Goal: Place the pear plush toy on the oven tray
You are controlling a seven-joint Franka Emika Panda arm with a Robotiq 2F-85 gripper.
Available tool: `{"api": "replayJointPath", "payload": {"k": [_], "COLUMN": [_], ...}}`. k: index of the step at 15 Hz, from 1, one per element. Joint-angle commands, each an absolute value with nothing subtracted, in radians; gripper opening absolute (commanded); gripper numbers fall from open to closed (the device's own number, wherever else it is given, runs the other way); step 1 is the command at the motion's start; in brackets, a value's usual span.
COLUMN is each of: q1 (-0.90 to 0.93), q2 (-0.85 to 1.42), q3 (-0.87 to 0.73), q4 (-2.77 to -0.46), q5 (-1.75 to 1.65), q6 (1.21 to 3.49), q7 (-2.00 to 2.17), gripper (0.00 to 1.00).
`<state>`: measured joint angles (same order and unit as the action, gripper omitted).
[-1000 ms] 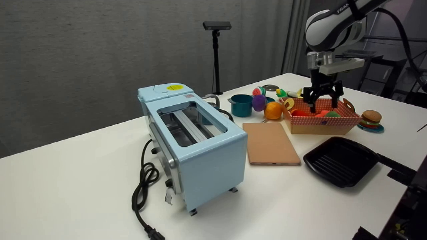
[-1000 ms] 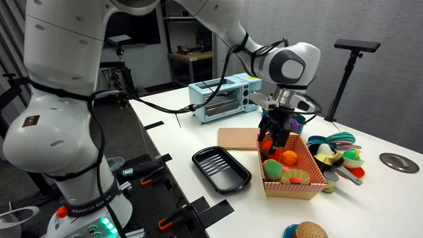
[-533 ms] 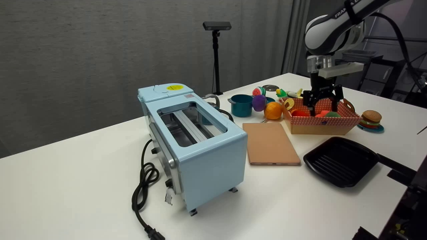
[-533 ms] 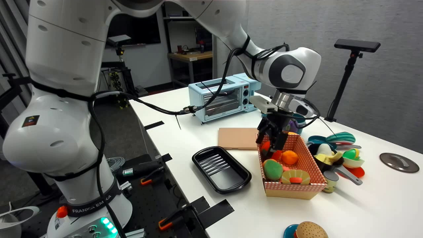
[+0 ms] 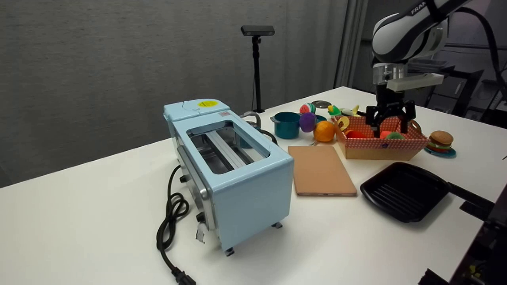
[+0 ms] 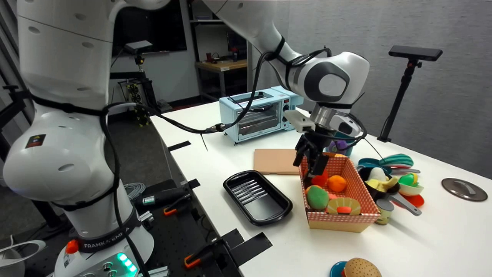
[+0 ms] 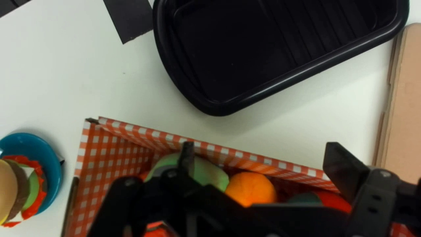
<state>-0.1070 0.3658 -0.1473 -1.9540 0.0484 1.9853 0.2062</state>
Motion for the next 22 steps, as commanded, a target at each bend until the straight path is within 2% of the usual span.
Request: {"api": "replayJointPath", "payload": {"k": [1,22], "q1": [-0.132,-0.088], "q2": [0.264,0.301], "q3": [-0.162,-0.090], "q4": [-2.065,-1.928], "q5": [0.069,0.112], "q6": [2.023,2.006], "q7": [0.206,0.211], "gripper": [1.00,1.00]}}
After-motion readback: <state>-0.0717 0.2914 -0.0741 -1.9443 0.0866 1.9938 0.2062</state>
